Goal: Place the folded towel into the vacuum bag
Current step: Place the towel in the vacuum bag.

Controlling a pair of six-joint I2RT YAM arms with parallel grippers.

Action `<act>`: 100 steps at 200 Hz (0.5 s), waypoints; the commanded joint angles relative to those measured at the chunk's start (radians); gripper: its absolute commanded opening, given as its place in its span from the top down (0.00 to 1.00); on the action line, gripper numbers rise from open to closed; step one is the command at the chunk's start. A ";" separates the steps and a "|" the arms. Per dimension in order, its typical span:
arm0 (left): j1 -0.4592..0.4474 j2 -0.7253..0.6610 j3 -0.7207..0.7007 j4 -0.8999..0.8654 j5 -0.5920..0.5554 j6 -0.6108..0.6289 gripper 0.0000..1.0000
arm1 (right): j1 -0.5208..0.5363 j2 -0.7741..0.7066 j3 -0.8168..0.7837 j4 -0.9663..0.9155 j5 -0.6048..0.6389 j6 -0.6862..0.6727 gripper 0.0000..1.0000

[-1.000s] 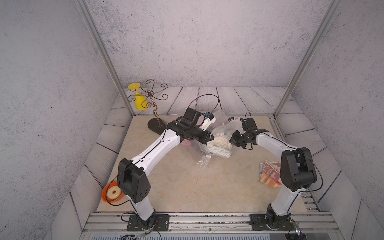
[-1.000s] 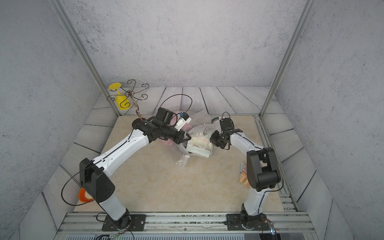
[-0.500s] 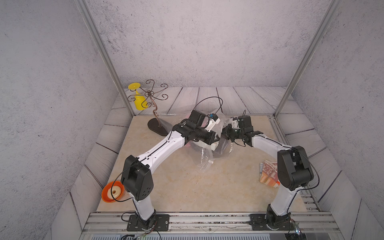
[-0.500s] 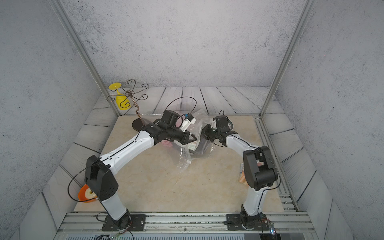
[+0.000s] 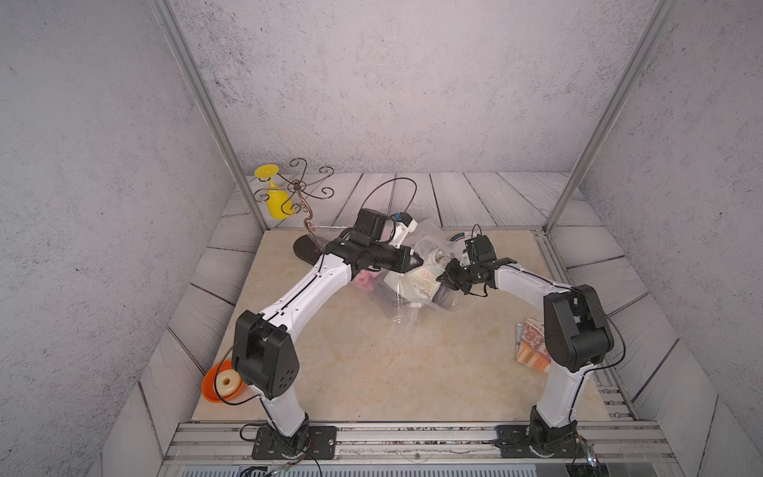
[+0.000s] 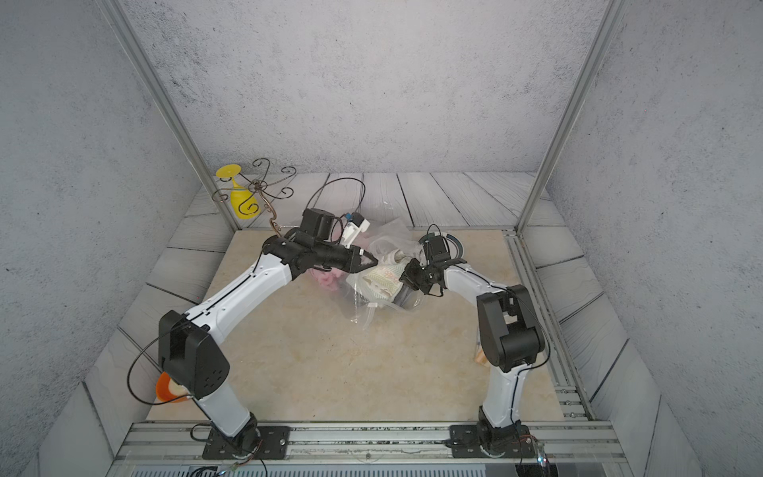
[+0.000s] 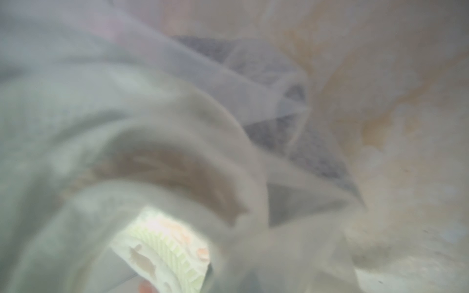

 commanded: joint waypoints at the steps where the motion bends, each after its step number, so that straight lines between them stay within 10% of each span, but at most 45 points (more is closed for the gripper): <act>1: 0.062 -0.066 0.029 0.094 0.090 -0.080 1.00 | -0.019 -0.018 -0.013 -0.087 0.099 -0.022 0.94; 58: 0.002 -0.026 0.024 0.078 0.051 -0.051 1.00 | -0.022 -0.055 0.021 -0.050 0.019 -0.080 0.86; 100: -0.093 0.027 0.022 0.056 0.003 -0.012 1.00 | -0.021 -0.138 -0.048 0.188 -0.101 -0.033 0.53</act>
